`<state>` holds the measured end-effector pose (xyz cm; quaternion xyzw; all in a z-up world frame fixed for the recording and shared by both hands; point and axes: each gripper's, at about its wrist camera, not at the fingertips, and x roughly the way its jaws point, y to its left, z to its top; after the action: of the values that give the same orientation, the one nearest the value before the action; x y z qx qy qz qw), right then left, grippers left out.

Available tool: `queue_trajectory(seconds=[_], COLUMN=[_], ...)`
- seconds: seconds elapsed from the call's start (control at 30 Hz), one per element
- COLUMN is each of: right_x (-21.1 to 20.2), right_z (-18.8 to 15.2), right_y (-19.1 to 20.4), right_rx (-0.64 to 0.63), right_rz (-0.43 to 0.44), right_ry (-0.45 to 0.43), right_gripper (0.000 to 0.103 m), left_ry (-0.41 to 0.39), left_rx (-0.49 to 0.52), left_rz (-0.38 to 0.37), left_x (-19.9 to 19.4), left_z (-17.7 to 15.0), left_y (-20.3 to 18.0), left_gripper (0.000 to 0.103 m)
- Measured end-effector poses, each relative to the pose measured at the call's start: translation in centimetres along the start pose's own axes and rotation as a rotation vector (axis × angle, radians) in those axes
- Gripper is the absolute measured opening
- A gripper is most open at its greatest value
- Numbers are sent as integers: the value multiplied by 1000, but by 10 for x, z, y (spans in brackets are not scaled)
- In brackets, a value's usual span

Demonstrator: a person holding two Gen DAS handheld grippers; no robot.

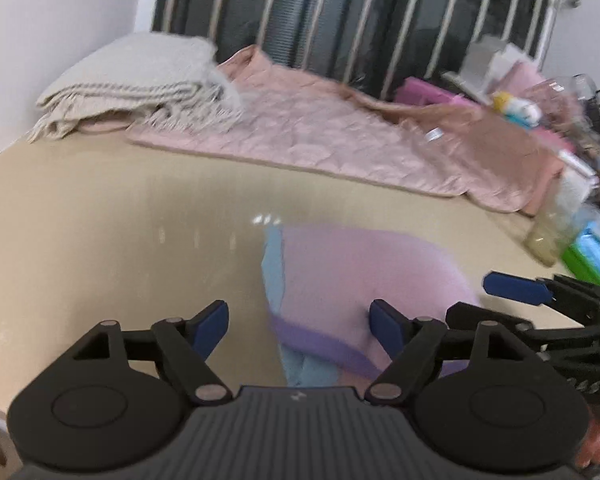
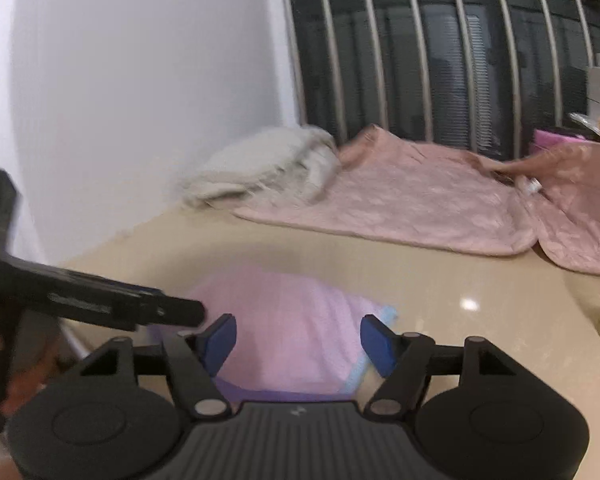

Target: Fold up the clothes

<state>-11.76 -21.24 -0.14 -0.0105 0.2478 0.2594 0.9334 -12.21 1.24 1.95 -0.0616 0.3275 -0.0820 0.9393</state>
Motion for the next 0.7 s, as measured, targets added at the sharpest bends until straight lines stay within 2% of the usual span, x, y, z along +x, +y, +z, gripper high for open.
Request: queue_trajectory(seconds=[0.07,0.13,0.23,0.37,0.5,0.7], right_x=[8,7,3,-10,4,33], right_z=[-7,-14,-21,-13,8,16], right_y=[0,-1,-9,-14,-20,-23], right_rx=[9,26,85,143,173,211], right_rz=[-38,-38,-35,-6,-41,-22], right_ry=[20,11,-20,-95,-62,-32], right_gripper=[68,68,68,68,68,70], left_ry=[-16,-43,-40,-69,-24,14], left_rx=[32,83,69,17,-6,-29], left_rz=[48,104,107,104,107,109], left_x=[-1,-4,-8,-19,-14,-5], left_z=[-5,-11,-11,1,1,-3], left_y=[-5,-13,-13,-10,-12,-11], left_gripper=[88,96,96,96,96,96])
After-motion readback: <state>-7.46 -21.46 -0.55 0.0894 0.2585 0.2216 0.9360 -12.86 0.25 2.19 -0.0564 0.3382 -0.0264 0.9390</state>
